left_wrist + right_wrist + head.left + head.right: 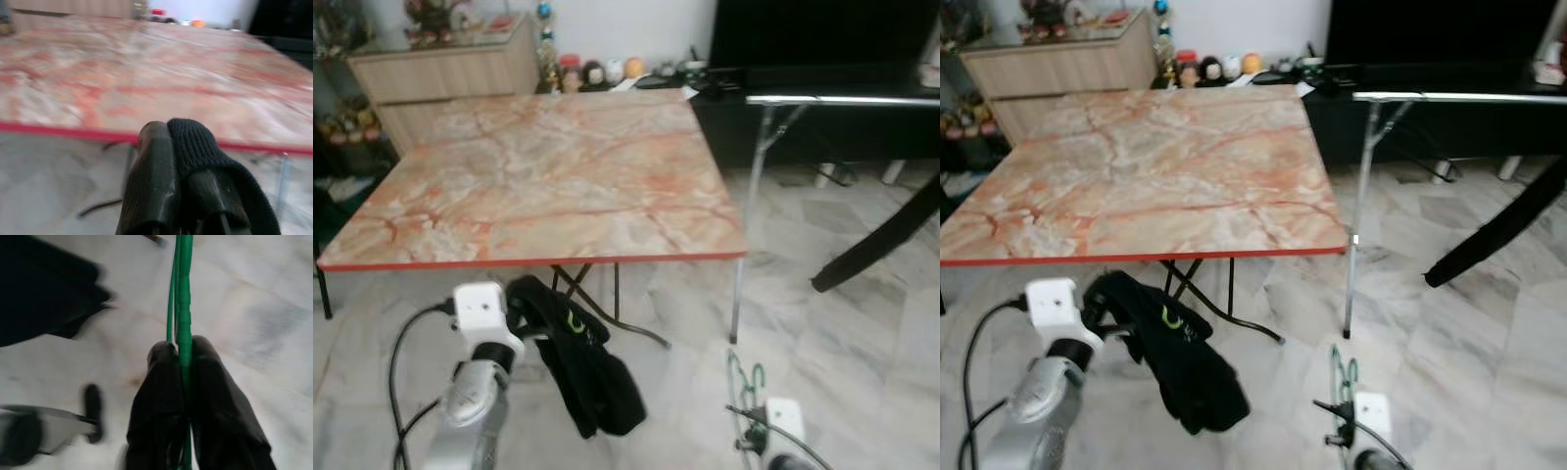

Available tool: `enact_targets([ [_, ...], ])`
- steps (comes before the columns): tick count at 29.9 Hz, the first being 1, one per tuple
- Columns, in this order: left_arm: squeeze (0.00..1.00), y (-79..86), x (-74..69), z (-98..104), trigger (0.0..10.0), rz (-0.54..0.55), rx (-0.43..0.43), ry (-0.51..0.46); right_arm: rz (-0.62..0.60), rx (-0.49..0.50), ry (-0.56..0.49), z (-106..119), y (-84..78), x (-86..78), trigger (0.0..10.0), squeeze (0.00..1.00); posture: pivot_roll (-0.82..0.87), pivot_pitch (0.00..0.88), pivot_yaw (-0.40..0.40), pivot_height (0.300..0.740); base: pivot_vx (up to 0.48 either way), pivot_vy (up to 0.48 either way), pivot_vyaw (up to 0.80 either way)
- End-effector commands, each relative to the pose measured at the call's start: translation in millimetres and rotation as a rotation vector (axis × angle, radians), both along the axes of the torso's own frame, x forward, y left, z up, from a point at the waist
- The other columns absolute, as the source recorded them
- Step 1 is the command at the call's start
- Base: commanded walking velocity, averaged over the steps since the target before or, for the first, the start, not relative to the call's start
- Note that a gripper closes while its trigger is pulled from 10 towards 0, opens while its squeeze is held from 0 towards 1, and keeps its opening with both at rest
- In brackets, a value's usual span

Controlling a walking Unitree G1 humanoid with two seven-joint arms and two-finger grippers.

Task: Hang hanger

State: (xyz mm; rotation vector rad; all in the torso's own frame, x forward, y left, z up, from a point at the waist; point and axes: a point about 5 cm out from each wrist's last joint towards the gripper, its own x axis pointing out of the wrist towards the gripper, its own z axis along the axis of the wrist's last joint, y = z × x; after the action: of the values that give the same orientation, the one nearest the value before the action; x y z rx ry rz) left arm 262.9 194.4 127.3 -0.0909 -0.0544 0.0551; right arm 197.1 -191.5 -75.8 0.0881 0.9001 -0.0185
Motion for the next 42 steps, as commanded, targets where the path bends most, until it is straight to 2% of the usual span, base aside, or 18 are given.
enact_targets([
  [1,0.00,-0.7,13.0,52,10.0,-0.015,0.013,-0.191,-0.013,-0.021,0.007,0,-9.5,-2.3,10.0,0.00,-0.02,0.000,0.036,0.732,0.480,0.000,0.00],
  [3,0.00,4.8,21.0,80,10.0,-0.021,0.016,-0.276,-0.012,-0.021,0.007,0,-9.1,-2.0,10.0,0.00,-0.02,0.000,0.036,0.732,0.480,0.000,0.00],
  [4,0.00,4.8,21.0,80,10.0,-0.021,0.016,-0.276,-0.012,-0.021,0.007,0,-9.1,-2.0,10.0,0.00,-0.02,0.000,0.036,0.732,0.480,0.000,0.00],
  [5,0.00,7.1,30.0,108,10.0,-0.047,0.058,-0.349,-0.011,-0.020,0.007,0,-8.8,-1.8,10.0,0.00,-0.01,0.000,0.037,0.732,0.480,0.000,0.00],
  [8,0.00,8.6,38.8,135,10.0,-0.070,0.101,-0.409,-0.010,-0.020,0.007,0,-8.3,-1.4,10.0,0.00,-0.01,0.000,0.040,0.732,0.480,0.000,0.00],
  [9,0.00,7.7,46.9,156,10.0,-0.089,0.149,-0.448,-0.011,-0.019,0.007,0,-7.9,-1.1,10.0,0.00,-0.01,0.000,0.042,0.732,0.480,0.000,0.00],
  [10,0.00,7.7,46.9,156,10.0,-0.089,0.149,-0.448,-0.011,-0.019,0.007,0,-7.9,-1.1,10.0,0.00,-0.01,0.000,0.042,0.732,0.480,0.000,0.00],
  [11,0.00,6.4,53.2,175,10.0,-0.103,0.171,-0.487,-0.012,-0.018,0.006,1,-7.8,-0.8,10.0,0.00,0.00,0.000,0.043,0.732,0.480,0.000,0.00],
  [18,0.00,-0.2,75.6,221,10.0,-0.105,0.192,-0.571,0.001,-0.023,0.008,1,-7.3,0.0,10.0,0.00,0.01,0.000,0.045,0.732,0.480,0.000,0.00],
  [21,0.00,-7.2,81.7,226,10.0,-0.125,0.195,-0.574,0.002,-0.022,0.009,1,-6.9,0.2,10.0,0.00,0.00,0.000,0.048,0.732,0.480,0.000,0.00],
  [26,0.00,-13.0,85.4,216,10.0,-0.160,0.173,-0.519,0.000,-0.022,0.009,1,-6.7,0.1,10.0,0.00,0.00,0.000,0.053,0.732,0.345,0.000,0.00],
  [29,0.00,-19.1,83.6,189,10.0,-0.216,0.170,-0.435,0.005,-0.023,0.012,1,-6.5,-0.1,10.0,0.00,0.00,0.000,0.053,0.732,0.000,0.000,0.00],
  [30,0.00,-20.6,76.9,170,10.0,-0.238,0.158,-0.385,0.007,-0.024,0.014,0,-6.3,-0.4,10.0,0.00,0.00,0.000,0.053,0.732,0.000,0.000,0.00],
  [32,0.00,-21.0,74.2,164,10.0,-0.244,0.154,-0.368,0.007,-0.024,0.014,0,-6.3,-0.5,10.0,0.00,0.00,0.000,0.053,0.732,0.000,0.000,0.00],
  [33,0.00,-21.0,63.6,145,10.0,-0.260,0.107,-0.312,0.011,-0.025,0.016,0,-6.5,-0.8,10.0,0.00,0.00,0.000,0.050,0.732,0.000,0.000,0.00],
  [34,0.00,-22.0,41.6,114,10.0,-0.287,0.035,-0.216,0.017,-0.026,0.019,0,-6.9,-1.2,10.0,0.00,0.01,0.000,0.050,0.732,0.000,0.000,0.00],
  [35,0.00,-22.3,33.0,103,10.0,-0.290,0.014,-0.179,0.020,-0.027,0.020,0,-7.0,-1.3,10.0,0.00,0.01,0.000,0.049,0.732,0.000,0.000,0.00],
  [42,0.00,-21.1,1.5,64,10.0,-0.296,0.019,-0.026,0.032,-0.030,0.023,0,-7.0,-1.3,10.0,0.00,0.01,0.000,0.050,0.732,0.000,0.000,0.00],
])
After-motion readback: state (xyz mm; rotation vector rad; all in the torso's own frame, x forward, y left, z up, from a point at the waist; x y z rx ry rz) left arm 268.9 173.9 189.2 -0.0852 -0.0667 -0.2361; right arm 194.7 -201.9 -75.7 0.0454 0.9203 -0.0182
